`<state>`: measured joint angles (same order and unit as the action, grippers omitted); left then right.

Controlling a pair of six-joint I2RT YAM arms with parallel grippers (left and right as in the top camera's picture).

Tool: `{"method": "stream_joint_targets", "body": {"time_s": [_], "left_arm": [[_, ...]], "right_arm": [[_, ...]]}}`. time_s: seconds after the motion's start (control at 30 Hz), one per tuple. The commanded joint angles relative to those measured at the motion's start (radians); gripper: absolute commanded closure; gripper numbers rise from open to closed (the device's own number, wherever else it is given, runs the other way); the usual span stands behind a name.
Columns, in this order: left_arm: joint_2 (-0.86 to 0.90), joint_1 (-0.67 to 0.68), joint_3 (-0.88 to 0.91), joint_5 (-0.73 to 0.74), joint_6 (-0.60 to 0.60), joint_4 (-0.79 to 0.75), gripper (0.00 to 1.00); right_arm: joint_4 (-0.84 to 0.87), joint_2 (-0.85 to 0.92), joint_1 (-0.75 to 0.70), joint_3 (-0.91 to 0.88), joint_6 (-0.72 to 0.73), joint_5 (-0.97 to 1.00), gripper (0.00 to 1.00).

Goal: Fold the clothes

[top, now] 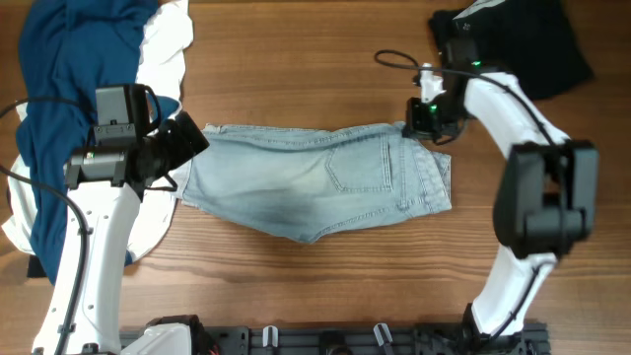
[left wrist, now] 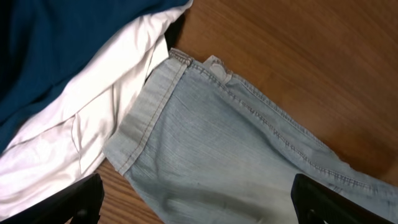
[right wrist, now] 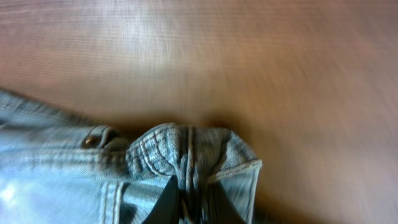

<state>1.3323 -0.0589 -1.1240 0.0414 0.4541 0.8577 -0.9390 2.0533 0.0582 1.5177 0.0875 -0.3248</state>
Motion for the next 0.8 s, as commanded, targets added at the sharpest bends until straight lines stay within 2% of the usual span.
{"method": "stream_joint_targets", "body": {"time_s": [0.0,0.1,0.17,0.23,0.37,0.47,0.5,0.53,0.6,0.67,0.73,0.77], "left_arm": [[-0.001,0.004,-0.003,-0.017,-0.006,-0.013,0.04],[-0.001,0.004,-0.003,-0.017,-0.006,-0.014,0.05],[-0.001,0.004,-0.003,-0.017,-0.008,-0.014,0.05],[-0.001,0.004,-0.003,-0.018,-0.035,-0.014,0.05],[-0.001,0.004,-0.003,-0.018,-0.037,-0.014,0.05],[-0.001,0.004,-0.003,-0.017,-0.04,-0.017,0.05],[-0.001,0.004,-0.003,-0.017,-0.049,-0.018,0.05],[-0.001,0.004,-0.003,-0.017,-0.054,-0.019,0.05],[-0.001,0.004,-0.003,-0.017,-0.055,-0.021,0.05],[-0.001,0.004,-0.003,-0.017,-0.055,-0.023,0.05],[-0.001,0.004,-0.003,-0.017,-0.055,-0.026,0.05],[-0.001,0.004,-0.003,-0.017,-0.055,-0.026,0.05]], "right_arm": [[-0.168,-0.199,-0.058,0.009,0.105,0.038,0.96],[-0.344,-0.256,-0.075,0.008,0.159,0.111,0.96],[-0.39,-0.253,-0.075,-0.027,0.18,0.148,0.96],[-0.355,-0.253,-0.076,-0.116,0.224,0.173,0.96],[-0.129,-0.253,-0.113,-0.342,0.349,0.235,0.95],[0.014,-0.253,-0.184,-0.43,0.383,0.285,0.79],[0.068,-0.253,-0.216,-0.449,0.379,0.288,0.7],[0.094,-0.253,-0.235,-0.457,0.375,0.288,0.66],[0.148,-0.253,-0.264,-0.462,0.314,0.269,0.43],[0.176,-0.253,-0.266,-0.462,0.25,0.223,0.12],[0.181,-0.253,-0.266,-0.462,0.216,0.22,0.0],[0.192,-0.253,-0.266,-0.462,0.181,0.22,0.0]]}}
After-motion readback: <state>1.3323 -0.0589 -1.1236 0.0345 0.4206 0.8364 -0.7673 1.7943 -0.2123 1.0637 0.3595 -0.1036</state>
